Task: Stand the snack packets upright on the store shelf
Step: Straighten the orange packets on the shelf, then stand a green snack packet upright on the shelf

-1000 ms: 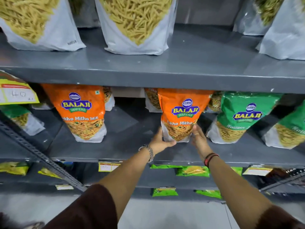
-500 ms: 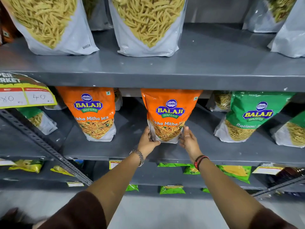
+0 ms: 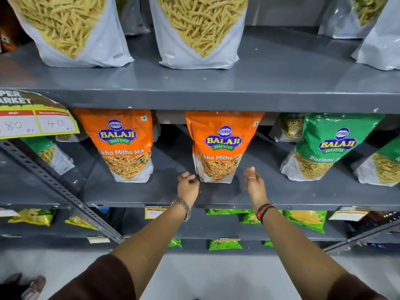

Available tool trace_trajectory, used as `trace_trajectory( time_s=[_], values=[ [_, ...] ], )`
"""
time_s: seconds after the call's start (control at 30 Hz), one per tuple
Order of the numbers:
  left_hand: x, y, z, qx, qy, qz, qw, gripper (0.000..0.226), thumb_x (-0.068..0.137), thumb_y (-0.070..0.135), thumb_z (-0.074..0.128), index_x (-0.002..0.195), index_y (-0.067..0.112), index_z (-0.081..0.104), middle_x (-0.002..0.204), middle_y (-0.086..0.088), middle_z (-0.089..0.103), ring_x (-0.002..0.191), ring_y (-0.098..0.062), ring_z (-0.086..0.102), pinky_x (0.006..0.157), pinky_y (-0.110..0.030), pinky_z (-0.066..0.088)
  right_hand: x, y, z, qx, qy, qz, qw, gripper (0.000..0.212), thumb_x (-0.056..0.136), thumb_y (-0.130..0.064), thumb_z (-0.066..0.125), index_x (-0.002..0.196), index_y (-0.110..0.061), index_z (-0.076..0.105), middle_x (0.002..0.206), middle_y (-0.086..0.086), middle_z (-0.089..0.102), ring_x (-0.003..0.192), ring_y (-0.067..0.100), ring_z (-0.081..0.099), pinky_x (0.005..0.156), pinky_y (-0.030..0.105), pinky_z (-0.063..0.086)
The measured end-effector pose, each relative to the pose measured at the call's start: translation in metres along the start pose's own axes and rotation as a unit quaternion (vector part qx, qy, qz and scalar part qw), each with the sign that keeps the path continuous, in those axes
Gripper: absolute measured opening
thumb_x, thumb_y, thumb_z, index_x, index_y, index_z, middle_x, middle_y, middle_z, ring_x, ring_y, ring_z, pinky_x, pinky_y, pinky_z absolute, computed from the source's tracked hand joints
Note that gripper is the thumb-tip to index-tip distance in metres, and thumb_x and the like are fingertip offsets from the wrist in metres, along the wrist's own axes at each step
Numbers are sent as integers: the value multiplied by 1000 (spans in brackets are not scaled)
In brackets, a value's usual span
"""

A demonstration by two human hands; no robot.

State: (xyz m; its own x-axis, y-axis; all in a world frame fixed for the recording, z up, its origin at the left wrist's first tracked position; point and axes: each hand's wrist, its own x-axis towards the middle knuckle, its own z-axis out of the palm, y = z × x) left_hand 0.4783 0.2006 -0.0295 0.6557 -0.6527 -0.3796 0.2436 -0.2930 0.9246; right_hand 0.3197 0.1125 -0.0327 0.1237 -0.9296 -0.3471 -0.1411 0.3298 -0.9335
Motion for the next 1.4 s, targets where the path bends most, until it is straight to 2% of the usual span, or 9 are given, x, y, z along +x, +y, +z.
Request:
trace_trajectory(
  time_s=[0.13, 0.37, 0.47, 0.6, 0.7, 0.83, 0.93, 1.13, 1.4],
  values=[
    [-12, -10, 18, -97, -4, -53, 994, 16, 91, 2, 47, 103, 6, 38, 103, -17, 52, 67, -18, 55, 67, -27, 49, 0, 20, -51, -16, 129, -31, 991, 29, 94, -33, 42, 96, -11, 60, 104, 15, 65, 99, 27, 57, 94, 46, 45],
    [-49, -11, 101, -76, -111, -49, 990, 12, 95, 4, 38, 105, 3, 45, 95, -15, 58, 74, -21, 57, 73, -28, 47, 28, 9, -190, 4, 243, -64, 968, 28, 95, -21, 42, 106, 1, 55, 99, 8, 53, 95, 19, 48, 92, 40, 40],
    [-63, -6, 151, -67, -128, -29, 989, 16, 94, 4, 40, 109, 1, 45, 94, -10, 57, 79, -21, 57, 74, -26, 46, 52, -9, -232, 30, 208, -85, 974, 32, 95, -24, 44, 116, -1, 52, 105, 6, 51, 101, 17, 46, 95, 38, 38],
    [-72, -1, 223, 48, -152, 16, 987, 50, 92, 12, 49, 140, 6, 33, 137, -15, 45, 124, -23, 48, 104, -35, 39, 79, -28, -266, 27, 54, -56, 997, 46, 93, -40, 43, 133, -17, 42, 128, 2, 48, 119, 20, 46, 106, 38, 36],
    [-76, 9, 265, 87, -167, 55, 981, 72, 90, 15, 54, 148, 13, 12, 154, -11, 26, 141, -25, 31, 112, -34, 30, 90, -41, -278, -7, -51, -44, 998, 56, 91, -50, 38, 142, -26, 29, 150, -2, 34, 135, 23, 37, 113, 44, 32],
    [-70, 19, 290, 71, -158, 131, 976, 78, 83, 8, 62, 147, 16, 18, 147, -9, 40, 134, -22, 41, 110, -34, 36, 95, -51, -279, 12, -110, -36, 993, 52, 94, -45, 35, 142, -29, 27, 149, -1, 35, 135, 23, 37, 98, 39, 42],
    [-70, 23, 296, 79, -128, 144, 978, 72, 79, 13, 68, 141, 15, 32, 140, -8, 50, 127, -22, 49, 108, -40, 40, 98, -48, -280, 25, -125, -29, 991, 48, 92, -50, 37, 137, -35, 32, 145, 4, 44, 125, 25, 49, 71, 29, 46],
    [-79, 28, 299, 161, -61, 152, 973, 59, 77, 39, 68, 130, 25, 46, 126, 2, 61, 100, -10, 57, 93, -32, 48, 95, -47, -284, 36, -131, -13, 991, 49, 93, -47, 37, 139, -32, 31, 140, 2, 48, 114, 30, 59, 90, 41, 48],
    [-70, 19, 294, 174, -62, 124, 975, 65, 57, 72, 60, 114, 41, 52, 123, 2, 64, 116, -22, 57, 91, -52, 52, 87, -47, -285, 53, -120, 4, 991, 50, 93, -44, 39, 139, -26, 33, 141, 6, 50, 102, 32, 65, 88, 37, 48]
  ],
)
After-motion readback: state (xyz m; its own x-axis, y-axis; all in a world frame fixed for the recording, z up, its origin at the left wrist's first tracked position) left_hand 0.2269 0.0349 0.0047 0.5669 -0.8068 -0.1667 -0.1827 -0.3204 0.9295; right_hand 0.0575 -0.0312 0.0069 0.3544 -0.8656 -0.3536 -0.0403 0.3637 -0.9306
